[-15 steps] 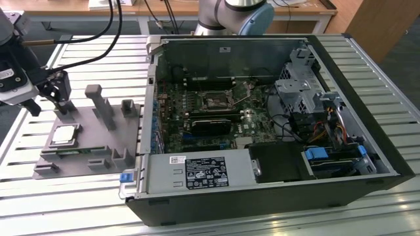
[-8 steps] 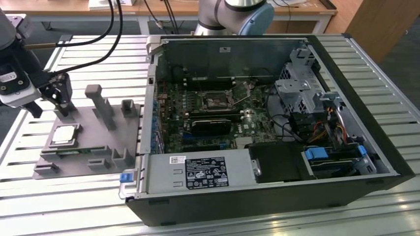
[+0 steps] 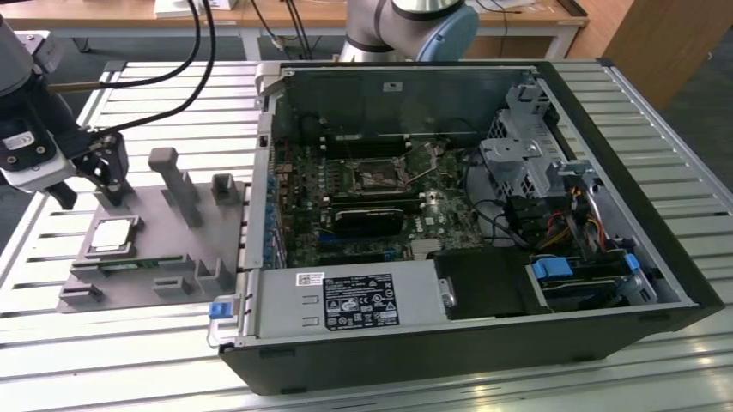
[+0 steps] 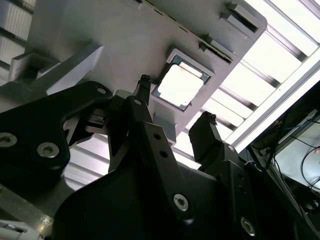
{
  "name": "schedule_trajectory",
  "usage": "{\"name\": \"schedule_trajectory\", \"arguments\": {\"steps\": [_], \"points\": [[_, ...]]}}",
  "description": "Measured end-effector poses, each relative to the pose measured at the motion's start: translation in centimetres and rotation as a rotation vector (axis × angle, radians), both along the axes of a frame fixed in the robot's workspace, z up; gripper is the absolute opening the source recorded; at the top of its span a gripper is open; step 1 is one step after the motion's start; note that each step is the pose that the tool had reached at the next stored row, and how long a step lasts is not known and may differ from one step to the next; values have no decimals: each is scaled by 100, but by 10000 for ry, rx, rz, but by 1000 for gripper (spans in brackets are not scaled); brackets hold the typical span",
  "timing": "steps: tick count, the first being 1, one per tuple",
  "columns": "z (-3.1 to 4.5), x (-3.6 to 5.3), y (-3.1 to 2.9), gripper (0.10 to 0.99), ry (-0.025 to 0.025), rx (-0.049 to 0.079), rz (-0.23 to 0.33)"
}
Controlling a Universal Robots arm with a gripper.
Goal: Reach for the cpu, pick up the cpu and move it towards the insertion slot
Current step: 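Pick up the cpu and move it towards the insertion slot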
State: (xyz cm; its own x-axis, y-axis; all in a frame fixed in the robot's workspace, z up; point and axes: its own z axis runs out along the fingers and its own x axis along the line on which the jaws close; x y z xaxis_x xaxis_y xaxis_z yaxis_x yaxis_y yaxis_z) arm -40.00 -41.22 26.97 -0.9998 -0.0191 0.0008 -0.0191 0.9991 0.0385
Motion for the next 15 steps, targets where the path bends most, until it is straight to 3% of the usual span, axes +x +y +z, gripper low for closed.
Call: {"name": "schedule_trajectory", "arguments": {"steps": [15], "points": [[-129,0,0,588,-1,0,0]]}}
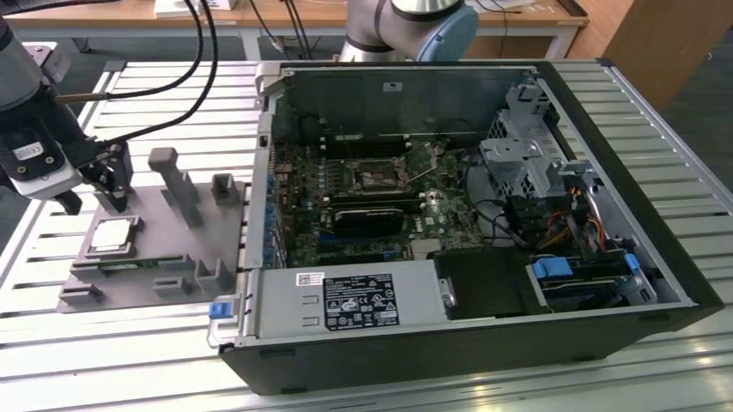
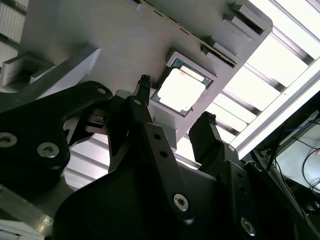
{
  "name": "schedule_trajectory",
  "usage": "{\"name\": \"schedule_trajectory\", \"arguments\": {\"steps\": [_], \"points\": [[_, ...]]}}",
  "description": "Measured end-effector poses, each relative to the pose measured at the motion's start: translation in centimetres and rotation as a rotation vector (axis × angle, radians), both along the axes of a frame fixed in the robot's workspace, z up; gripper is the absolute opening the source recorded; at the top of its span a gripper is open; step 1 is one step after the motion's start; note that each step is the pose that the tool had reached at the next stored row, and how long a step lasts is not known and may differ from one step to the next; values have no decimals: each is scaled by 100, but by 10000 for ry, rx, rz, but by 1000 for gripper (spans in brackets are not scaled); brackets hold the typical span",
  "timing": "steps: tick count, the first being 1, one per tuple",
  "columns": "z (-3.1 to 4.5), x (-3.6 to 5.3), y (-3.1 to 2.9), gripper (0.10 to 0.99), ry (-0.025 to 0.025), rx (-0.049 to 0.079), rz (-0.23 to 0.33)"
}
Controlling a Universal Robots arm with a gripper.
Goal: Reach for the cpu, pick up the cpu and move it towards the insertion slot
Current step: 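Pick up the cpu and move it towards the insertion slot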
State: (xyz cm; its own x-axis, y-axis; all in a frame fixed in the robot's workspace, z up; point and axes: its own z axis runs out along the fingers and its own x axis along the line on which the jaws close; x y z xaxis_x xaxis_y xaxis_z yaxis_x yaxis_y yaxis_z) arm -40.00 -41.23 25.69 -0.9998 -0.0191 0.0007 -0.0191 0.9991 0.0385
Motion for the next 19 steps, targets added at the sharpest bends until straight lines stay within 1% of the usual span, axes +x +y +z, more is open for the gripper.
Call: {"name": "schedule_trajectory", "arguments": {"steps": [11,19], "points": [[-125,0,-1,588,1,0,0],[-201,-1,-5,588,1,1,0]]}}
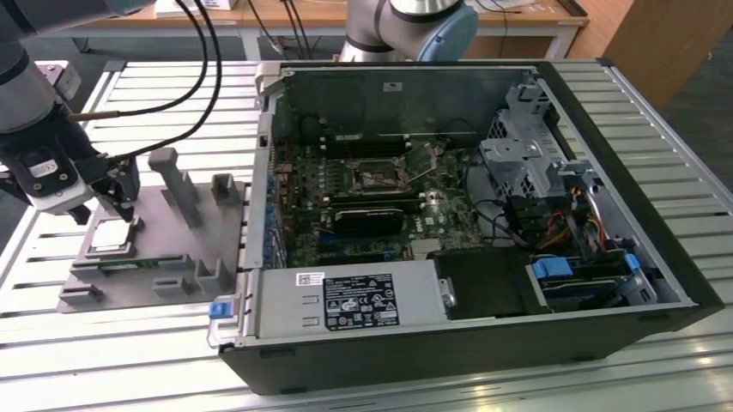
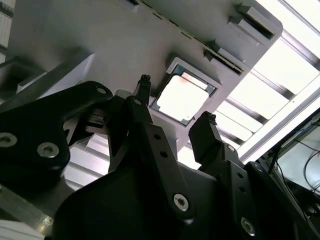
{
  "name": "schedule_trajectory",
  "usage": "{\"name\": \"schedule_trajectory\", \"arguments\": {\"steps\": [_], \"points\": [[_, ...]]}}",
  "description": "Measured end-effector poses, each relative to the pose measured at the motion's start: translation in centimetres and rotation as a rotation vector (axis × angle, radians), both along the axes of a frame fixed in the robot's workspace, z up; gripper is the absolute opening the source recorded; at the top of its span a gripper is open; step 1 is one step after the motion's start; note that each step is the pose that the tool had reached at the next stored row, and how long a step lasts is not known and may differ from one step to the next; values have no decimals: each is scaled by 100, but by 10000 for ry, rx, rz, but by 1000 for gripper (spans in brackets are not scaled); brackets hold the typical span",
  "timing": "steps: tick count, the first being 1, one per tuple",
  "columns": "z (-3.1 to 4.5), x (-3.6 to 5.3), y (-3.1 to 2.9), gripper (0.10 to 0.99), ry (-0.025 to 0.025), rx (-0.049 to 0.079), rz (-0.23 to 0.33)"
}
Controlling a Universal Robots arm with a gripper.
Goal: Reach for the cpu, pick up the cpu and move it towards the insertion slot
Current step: 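Pick up the cpu and move it towards the insertion slot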
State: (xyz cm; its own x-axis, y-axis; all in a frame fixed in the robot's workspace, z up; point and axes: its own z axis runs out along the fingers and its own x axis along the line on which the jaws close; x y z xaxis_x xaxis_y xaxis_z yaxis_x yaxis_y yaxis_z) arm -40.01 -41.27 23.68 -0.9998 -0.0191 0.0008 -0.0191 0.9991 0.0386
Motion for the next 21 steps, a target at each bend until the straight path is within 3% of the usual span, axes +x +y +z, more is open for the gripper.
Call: {"name": "schedule_trajectory", "arguments": {"steps": [7,11,13,15,16,21], "points": [[-73,-98,-7,588,-8,4,0],[-116,-112,-7,588,-17,-5,1],[-150,-118,-7,655,-26,-5,0],[-188,-124,-7,655,-33,-4,0],[-206,-127,-7,722,-37,-4,2],[-292,-151,-4,722,-68,-5,21]]}}
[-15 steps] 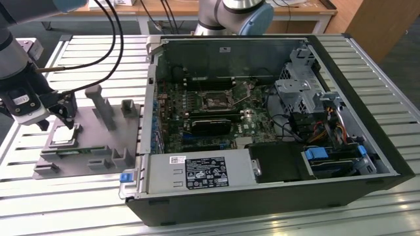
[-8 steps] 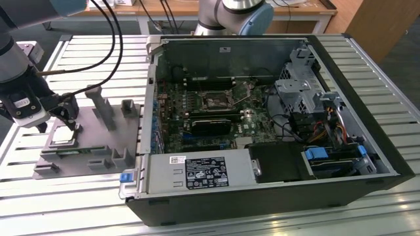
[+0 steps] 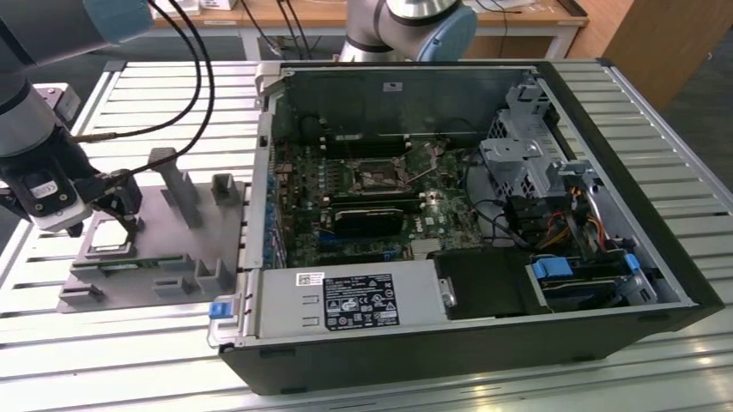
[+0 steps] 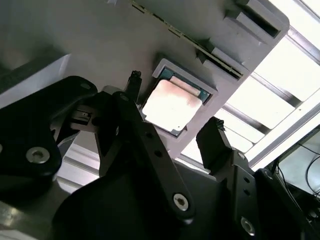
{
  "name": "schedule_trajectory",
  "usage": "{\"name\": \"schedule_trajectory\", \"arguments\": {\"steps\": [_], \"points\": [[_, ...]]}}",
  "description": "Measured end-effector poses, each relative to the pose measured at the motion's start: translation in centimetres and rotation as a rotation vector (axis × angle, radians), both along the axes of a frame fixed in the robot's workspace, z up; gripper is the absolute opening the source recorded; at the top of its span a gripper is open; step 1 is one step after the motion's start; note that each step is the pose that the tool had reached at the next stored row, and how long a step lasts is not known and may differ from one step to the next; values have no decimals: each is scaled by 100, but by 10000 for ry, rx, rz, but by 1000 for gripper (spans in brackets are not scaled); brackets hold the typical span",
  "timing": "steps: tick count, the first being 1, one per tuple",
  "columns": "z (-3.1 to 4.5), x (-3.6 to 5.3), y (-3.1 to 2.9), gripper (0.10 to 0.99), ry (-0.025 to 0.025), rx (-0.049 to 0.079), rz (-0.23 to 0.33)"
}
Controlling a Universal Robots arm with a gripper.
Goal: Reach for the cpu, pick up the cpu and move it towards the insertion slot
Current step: 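Pick up the cpu and move it towards the insertion slot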
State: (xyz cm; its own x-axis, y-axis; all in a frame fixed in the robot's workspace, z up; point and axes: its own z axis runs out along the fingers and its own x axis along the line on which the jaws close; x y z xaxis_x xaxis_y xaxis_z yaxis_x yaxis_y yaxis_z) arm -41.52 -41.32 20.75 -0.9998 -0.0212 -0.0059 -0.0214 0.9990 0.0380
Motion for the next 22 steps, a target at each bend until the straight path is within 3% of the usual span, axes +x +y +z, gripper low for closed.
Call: {"name": "schedule_trajectory", "arguments": {"steps": [22], "points": [[-197,-49,61,722,0,21,1]]}}
